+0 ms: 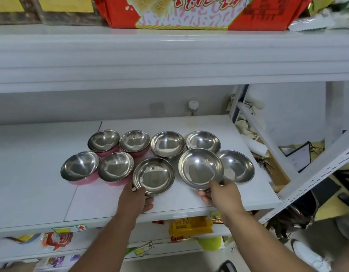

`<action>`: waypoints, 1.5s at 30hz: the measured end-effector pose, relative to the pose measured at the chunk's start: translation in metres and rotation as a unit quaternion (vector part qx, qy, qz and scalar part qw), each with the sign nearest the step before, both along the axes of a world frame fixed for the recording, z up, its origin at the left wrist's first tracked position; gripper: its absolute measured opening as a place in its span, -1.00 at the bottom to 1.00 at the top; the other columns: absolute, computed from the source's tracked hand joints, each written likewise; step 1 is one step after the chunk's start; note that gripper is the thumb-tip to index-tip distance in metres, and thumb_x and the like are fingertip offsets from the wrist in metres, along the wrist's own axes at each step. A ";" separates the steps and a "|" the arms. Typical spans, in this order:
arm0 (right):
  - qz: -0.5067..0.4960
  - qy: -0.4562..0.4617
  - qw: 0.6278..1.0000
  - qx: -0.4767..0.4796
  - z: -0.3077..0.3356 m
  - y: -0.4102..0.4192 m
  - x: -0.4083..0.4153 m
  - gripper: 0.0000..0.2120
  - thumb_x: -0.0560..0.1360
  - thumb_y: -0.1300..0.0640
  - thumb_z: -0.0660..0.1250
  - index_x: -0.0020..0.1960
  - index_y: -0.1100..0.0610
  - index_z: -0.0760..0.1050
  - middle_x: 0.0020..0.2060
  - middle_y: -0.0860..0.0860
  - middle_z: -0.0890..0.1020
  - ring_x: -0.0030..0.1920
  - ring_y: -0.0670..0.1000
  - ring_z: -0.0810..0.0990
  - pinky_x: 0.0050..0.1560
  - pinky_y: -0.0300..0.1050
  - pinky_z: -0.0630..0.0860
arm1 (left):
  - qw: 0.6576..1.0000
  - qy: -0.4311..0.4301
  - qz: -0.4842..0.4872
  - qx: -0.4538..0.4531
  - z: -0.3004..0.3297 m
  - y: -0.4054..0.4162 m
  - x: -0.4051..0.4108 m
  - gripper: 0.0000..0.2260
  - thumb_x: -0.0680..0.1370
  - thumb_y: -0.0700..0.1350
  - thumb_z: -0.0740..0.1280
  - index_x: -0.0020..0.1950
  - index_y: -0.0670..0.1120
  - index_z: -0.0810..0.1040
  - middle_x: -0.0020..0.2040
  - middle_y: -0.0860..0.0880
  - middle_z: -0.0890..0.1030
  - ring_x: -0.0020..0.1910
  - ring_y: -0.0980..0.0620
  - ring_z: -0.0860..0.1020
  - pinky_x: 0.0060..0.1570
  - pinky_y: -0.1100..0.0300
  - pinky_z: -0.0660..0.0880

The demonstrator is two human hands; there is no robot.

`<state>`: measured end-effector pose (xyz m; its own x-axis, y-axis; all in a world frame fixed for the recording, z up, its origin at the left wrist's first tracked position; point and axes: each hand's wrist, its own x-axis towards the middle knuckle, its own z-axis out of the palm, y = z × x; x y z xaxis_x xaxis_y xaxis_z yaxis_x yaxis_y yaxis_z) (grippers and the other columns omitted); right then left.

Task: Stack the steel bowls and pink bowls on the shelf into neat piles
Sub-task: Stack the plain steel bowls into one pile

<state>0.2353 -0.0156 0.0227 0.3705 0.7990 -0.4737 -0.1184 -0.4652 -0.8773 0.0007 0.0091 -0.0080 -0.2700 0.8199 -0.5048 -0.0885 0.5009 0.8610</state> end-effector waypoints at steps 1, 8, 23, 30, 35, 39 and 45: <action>0.001 0.006 1.000 0.007 0.004 0.000 0.001 -0.84 0.60 0.19 0.27 0.05 0.24 0.59 -0.31 0.16 0.77 -0.29 0.02 0.76 -0.21 -0.11 0.70 | 1.000 -0.005 -0.004 0.003 0.001 -0.001 0.002 -0.83 0.61 -0.24 0.21 0.11 -0.02 0.51 -0.04 -0.16 0.66 -0.12 -0.23 0.70 -0.18 -0.01 0.67; 0.039 0.047 0.998 0.015 0.026 0.007 0.001 -0.83 0.61 0.19 0.30 0.08 0.28 0.57 -0.22 0.20 0.78 -0.12 0.12 0.79 -0.18 -0.11 0.72 | 0.996 -0.076 -0.052 -0.015 0.008 -0.003 0.034 -0.88 0.63 -0.27 0.23 0.00 -0.06 0.47 -0.17 -0.19 0.55 -0.14 -0.17 0.51 -0.22 0.01 0.52; 0.099 -0.024 0.994 -0.029 0.016 0.012 -0.002 -0.83 0.57 0.26 0.35 0.02 0.37 0.60 -0.18 0.30 0.75 -0.37 0.02 0.74 -0.39 -0.22 0.62 | 0.978 -0.118 -0.173 -0.023 0.003 -0.008 0.054 -0.67 0.68 -0.13 0.19 0.46 -0.04 0.37 0.11 -0.03 0.61 0.08 -0.13 0.68 0.09 -0.02 0.64; 0.064 -0.024 0.997 -0.031 0.011 0.002 0.008 -0.81 0.60 0.07 0.38 0.02 0.21 0.55 -0.27 0.17 0.70 -0.27 0.06 0.78 -0.26 -0.11 0.71 | 0.984 -0.094 -0.147 -0.038 -0.001 0.000 0.046 -0.66 0.65 -0.25 0.21 0.44 -0.10 0.38 0.22 -0.17 0.60 0.11 -0.21 0.65 -0.17 0.04 0.65; -0.047 0.014 0.998 -0.047 -0.008 -0.007 0.034 -0.77 0.62 0.06 0.33 0.04 0.25 0.54 -0.15 0.27 0.63 -0.26 0.12 0.71 -0.29 -0.08 0.69 | 0.998 0.005 -0.062 0.006 0.004 0.039 0.026 -0.61 0.62 -0.20 0.27 0.45 -0.18 0.39 0.06 -0.13 0.56 -0.05 -0.13 0.59 -0.11 -0.03 0.61; -0.099 0.038 0.991 -0.078 -0.020 -0.003 0.050 -0.74 0.63 0.04 0.31 0.01 0.27 0.52 -0.04 0.28 0.62 -0.19 0.14 0.71 -0.15 0.02 0.71 | 0.998 0.020 -0.058 0.017 0.014 0.072 0.024 -0.64 0.60 -0.17 0.29 0.39 -0.20 0.43 0.00 -0.11 0.58 -0.09 -0.12 0.59 -0.04 -0.08 0.61; -0.095 0.104 0.987 -0.082 -0.027 0.023 0.071 -0.61 0.64 -0.02 0.27 0.19 0.33 0.54 -0.16 0.28 0.75 -0.40 0.15 0.67 -0.50 -0.13 0.56 | 0.997 0.017 -0.069 0.000 -0.002 0.112 0.037 -0.63 0.38 0.10 0.39 0.05 -0.12 0.60 -0.06 -0.19 0.71 -0.07 -0.21 0.70 0.09 -0.25 0.60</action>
